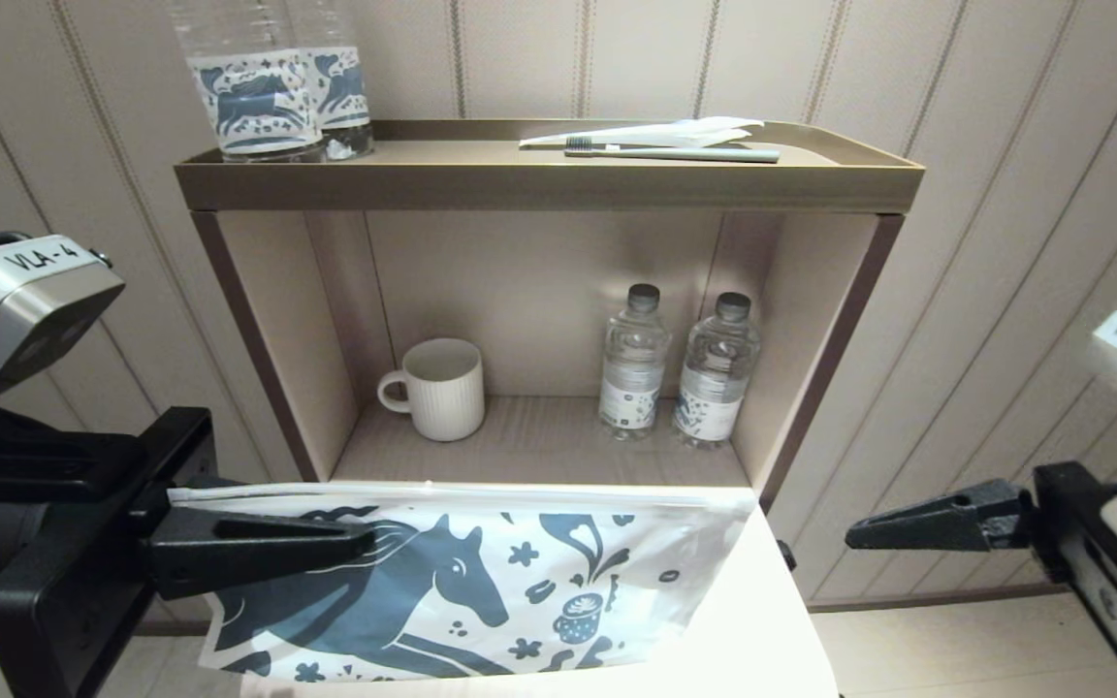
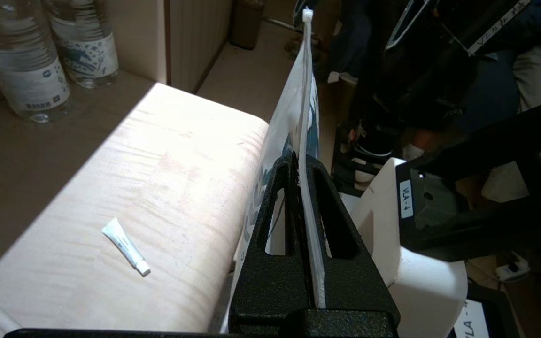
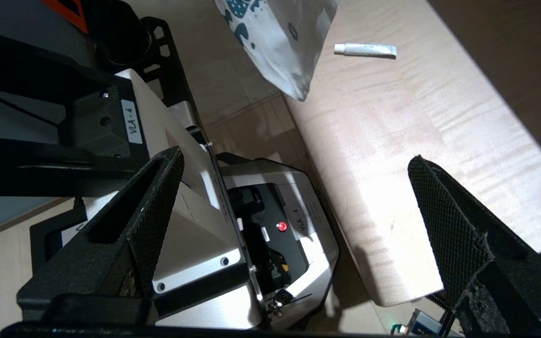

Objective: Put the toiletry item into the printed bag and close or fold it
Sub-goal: Hand it to the other hand

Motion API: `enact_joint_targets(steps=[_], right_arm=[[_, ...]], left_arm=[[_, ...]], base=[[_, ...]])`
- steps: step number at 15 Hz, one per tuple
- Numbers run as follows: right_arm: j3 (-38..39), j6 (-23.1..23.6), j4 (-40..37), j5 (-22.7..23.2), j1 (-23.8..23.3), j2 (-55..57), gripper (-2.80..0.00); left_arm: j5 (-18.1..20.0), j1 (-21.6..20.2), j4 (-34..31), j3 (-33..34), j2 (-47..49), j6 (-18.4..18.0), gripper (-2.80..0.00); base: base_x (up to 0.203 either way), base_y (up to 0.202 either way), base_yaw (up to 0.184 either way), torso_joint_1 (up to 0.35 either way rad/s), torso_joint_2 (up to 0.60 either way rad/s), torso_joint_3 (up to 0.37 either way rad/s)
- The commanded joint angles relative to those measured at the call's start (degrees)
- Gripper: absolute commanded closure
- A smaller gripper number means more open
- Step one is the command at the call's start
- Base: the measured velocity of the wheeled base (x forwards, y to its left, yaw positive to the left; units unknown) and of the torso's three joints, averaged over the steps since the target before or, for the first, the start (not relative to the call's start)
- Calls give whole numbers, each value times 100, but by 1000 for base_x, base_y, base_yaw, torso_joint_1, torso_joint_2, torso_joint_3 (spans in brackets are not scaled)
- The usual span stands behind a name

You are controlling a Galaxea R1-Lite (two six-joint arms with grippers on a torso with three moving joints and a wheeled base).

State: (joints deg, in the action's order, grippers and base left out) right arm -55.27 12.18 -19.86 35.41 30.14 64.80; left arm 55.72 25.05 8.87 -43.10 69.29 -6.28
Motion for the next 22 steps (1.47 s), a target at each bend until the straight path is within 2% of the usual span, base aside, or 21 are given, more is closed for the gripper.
enact_joint_targets(steps=[1, 4, 7, 10, 16, 20, 22], right_arm=[[213, -1, 79, 39, -87, -73, -280], [715, -164, 1311, 44, -64, 359, -280], [914, -1277, 2600, 54, 26, 934, -280], [1135, -1905, 3679, 45, 164, 1170, -280], [985, -2077, 4534, -16, 480, 1974, -280], [875, -2079, 4540, -13, 504, 1923, -280], [850, -2062, 4540, -17, 663, 1902, -280]], left_arm=[[35, 0, 9, -38, 66, 23, 0], [35, 0, 9, -103, 111, 155, 0], [-112, 0, 17, -199, 164, 415, 0], [-141, 0, 9, -199, 182, 417, 0], [-132, 0, 9, -207, 198, 453, 0], [-106, 0, 14, -184, 208, 453, 0], [-106, 0, 31, -144, 261, 415, 0]], base=[[0, 0, 0, 0, 0, 0], [0, 0, 0, 0, 0, 0], [0, 0, 0, 0, 0, 0], [0, 0, 0, 0, 0, 0], [0, 0, 0, 0, 0, 0], [0, 0, 0, 0, 0, 0], [0, 0, 0, 0, 0, 0]])
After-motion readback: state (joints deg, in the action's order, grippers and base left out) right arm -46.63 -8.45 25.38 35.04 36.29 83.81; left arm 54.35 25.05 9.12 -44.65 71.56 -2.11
